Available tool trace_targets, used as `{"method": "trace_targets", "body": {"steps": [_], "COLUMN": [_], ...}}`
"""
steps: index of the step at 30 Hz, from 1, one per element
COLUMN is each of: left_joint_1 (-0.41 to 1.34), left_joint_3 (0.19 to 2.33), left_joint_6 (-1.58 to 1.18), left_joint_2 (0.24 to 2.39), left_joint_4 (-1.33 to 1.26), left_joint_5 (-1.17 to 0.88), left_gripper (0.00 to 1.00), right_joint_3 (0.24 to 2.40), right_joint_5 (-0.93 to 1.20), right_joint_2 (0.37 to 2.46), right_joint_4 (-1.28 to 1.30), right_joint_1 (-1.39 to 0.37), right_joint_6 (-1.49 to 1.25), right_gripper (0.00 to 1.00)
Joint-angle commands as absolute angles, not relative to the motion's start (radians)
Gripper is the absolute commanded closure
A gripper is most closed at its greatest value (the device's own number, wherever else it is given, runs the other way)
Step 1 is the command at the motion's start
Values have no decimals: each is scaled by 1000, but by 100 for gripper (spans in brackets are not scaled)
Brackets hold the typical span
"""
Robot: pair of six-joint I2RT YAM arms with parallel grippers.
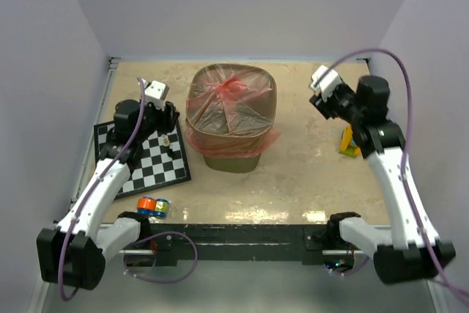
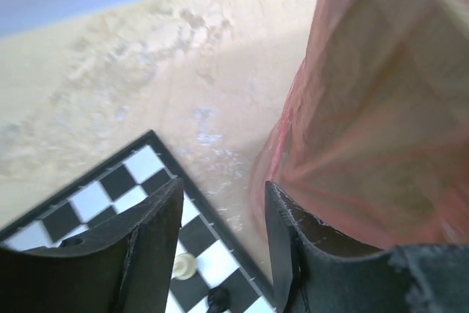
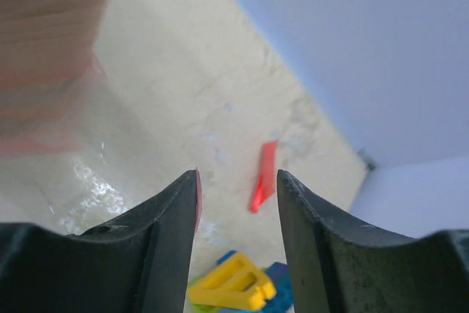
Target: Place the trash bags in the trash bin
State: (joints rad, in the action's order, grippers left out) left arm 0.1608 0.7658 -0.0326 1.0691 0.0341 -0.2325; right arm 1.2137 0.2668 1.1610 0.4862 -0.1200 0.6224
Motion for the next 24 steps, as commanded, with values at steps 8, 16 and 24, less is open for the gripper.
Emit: {"method": "trace_targets", "body": {"steps": [8, 16, 24], "left_joint_1": [150, 153, 222], "left_joint_3": [615, 427, 364], "left_joint_6": [570, 768, 830], "left_joint_2": [629, 567, 744], "left_joint_4": [339, 240, -84], "left_joint_5": [-503, -698, -646], "left_gripper": [35, 20, 0], "right_joint_3": [982, 874, 876], "right_joint_5": [633, 681, 572], "right_joint_2": [819, 839, 1047], "right_joint_4": [894, 729, 398], "right_joint_1": [-146, -302, -520], "right_joint_6": [1411, 1347, 962], "right_gripper": [33, 24, 30]}}
